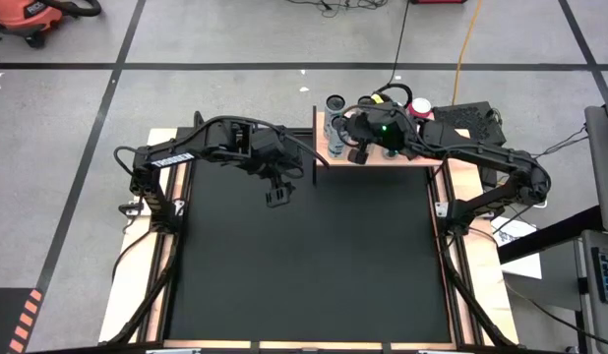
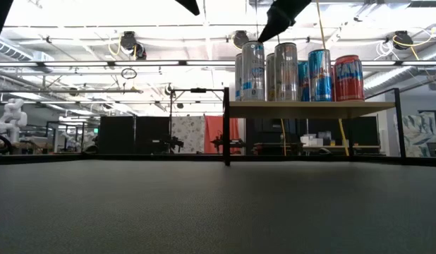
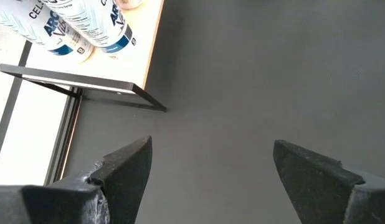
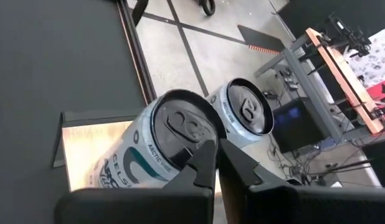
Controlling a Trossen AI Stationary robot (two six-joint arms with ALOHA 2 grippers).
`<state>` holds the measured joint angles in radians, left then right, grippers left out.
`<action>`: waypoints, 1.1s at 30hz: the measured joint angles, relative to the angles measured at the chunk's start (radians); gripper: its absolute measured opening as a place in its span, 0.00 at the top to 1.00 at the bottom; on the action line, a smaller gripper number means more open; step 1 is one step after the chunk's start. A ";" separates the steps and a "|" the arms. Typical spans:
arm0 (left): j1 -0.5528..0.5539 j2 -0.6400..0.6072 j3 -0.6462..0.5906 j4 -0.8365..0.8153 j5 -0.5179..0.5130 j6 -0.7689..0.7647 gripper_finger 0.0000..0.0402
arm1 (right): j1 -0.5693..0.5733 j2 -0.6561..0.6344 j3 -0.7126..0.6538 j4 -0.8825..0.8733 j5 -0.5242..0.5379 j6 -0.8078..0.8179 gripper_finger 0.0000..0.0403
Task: Place canned beverage on shelf
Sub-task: Put the white blue soda can on the shelf aligned with the white blue soda can
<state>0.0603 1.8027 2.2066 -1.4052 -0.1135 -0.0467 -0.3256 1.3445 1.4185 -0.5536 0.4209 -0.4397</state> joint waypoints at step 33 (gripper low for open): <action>0.000 0.000 0.000 0.000 0.000 0.000 0.17 | -0.037 -0.010 0.000 -0.090 -0.061 0.064 1.00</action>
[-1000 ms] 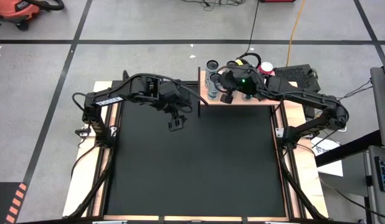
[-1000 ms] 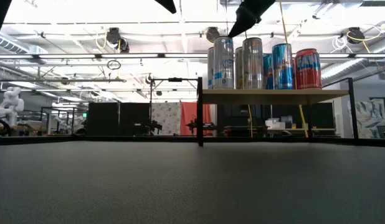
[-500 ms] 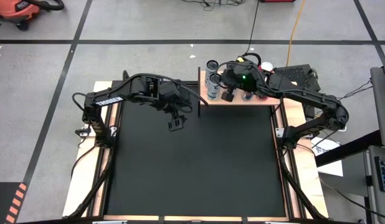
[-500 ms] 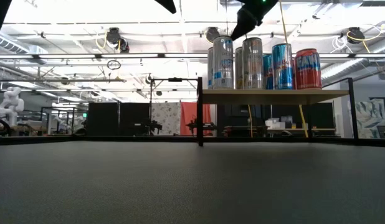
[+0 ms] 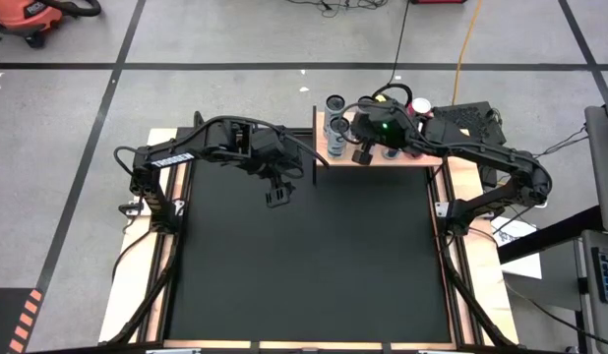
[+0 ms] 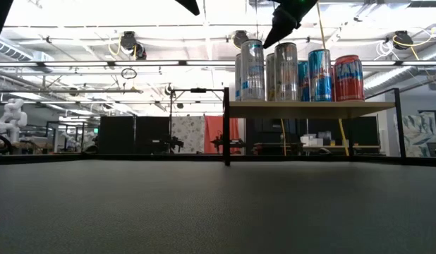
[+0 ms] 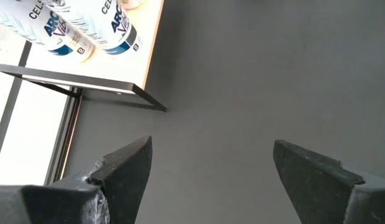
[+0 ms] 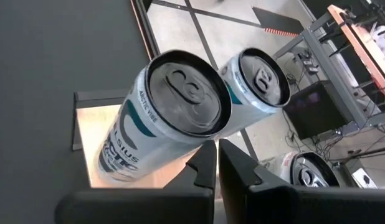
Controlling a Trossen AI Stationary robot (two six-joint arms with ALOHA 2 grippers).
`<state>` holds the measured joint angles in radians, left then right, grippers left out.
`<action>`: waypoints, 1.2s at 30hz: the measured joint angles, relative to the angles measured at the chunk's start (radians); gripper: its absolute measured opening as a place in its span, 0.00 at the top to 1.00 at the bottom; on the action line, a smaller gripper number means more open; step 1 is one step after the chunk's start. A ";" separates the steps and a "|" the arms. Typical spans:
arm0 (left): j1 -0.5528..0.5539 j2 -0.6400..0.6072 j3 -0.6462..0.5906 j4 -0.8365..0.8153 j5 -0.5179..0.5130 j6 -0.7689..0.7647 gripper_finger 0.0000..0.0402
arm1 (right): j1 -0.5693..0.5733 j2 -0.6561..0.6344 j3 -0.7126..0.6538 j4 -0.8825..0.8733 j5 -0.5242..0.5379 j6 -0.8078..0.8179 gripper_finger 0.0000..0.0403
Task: Place canned beverage on shelf
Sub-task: Put the white blue soda can on the shelf aligned with the white blue soda can, then return to Home Position
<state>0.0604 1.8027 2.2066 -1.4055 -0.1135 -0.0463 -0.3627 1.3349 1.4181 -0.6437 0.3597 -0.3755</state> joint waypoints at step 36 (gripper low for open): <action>0.000 0.000 0.000 0.000 0.000 0.000 0.17 | 0.038 -0.152 -0.001 -0.081 0.062 0.015 1.00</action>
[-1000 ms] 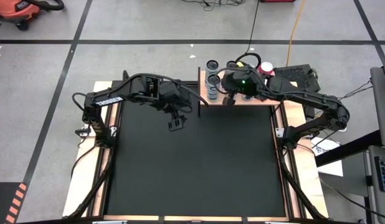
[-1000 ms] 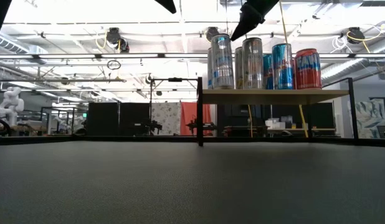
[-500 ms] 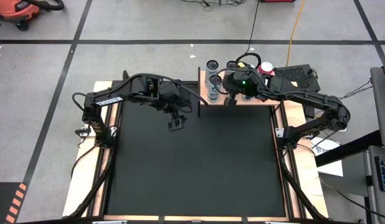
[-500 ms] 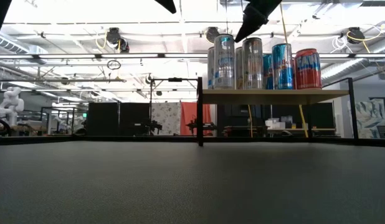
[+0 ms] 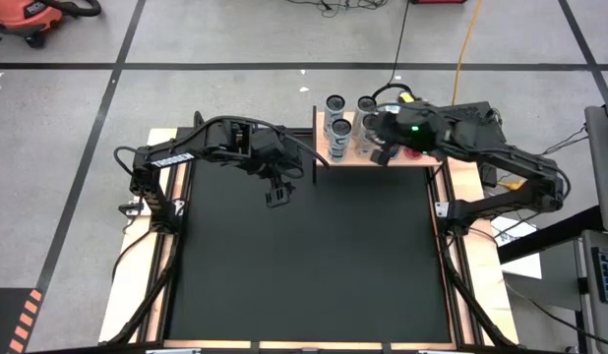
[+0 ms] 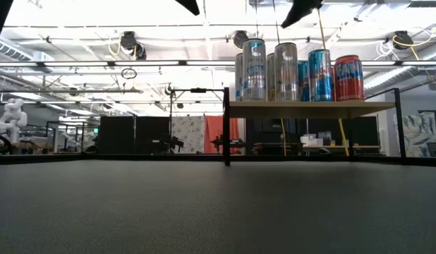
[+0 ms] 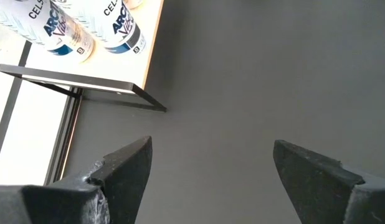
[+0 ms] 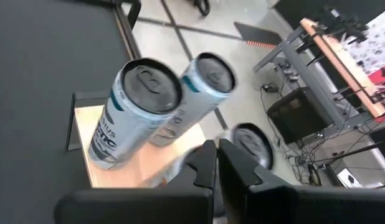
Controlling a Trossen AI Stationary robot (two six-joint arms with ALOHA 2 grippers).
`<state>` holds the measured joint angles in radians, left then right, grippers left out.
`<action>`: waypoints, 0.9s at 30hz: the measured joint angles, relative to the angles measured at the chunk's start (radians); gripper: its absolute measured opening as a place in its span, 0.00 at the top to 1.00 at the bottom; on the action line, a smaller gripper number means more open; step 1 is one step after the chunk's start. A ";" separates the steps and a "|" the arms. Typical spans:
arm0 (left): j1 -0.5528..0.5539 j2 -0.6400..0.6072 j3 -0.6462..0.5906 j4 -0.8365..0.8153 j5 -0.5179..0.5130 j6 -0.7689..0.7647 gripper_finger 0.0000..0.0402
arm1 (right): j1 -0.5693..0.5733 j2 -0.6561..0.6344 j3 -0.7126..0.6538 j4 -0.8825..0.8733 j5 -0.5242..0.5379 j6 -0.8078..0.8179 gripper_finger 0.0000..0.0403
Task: Place canned beverage on shelf
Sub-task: Return to Home Position
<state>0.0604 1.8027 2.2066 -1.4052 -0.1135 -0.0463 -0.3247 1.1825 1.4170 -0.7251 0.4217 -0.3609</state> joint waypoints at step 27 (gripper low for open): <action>-0.070 -0.020 -0.004 -0.044 -0.052 0.052 0.17 | 0.027 -0.356 0.001 -0.217 -0.325 0.280 1.00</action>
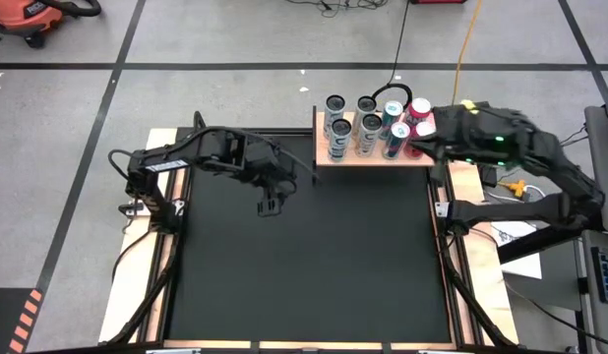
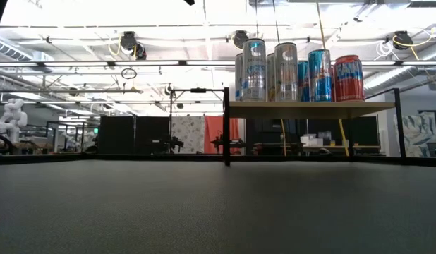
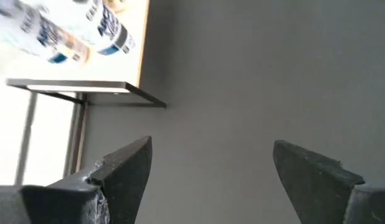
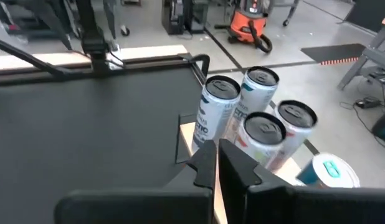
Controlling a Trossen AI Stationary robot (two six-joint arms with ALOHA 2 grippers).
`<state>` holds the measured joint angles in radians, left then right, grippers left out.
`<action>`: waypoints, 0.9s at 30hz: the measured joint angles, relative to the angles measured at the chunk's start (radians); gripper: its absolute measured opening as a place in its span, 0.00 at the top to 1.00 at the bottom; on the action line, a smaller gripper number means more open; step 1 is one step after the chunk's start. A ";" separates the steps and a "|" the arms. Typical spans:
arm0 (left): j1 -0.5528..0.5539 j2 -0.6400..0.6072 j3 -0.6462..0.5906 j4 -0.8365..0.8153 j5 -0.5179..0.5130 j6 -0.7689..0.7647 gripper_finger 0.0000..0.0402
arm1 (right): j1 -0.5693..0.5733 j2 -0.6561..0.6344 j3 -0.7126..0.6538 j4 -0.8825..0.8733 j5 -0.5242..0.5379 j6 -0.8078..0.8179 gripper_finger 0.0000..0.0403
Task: Place canned beverage on shelf
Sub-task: Return to Home Position
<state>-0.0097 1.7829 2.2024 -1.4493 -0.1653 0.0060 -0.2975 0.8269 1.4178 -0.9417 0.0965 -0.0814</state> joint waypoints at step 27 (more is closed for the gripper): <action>-0.458 -0.293 0.000 -0.113 -0.557 -0.382 0.17 | 0.000 -0.564 -0.302 0.058 -0.232 -0.010 1.00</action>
<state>-0.4677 1.4895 2.2028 -1.5626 -0.7225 -0.3765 -0.2970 0.2629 1.1155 -0.8842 -0.1351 -0.0914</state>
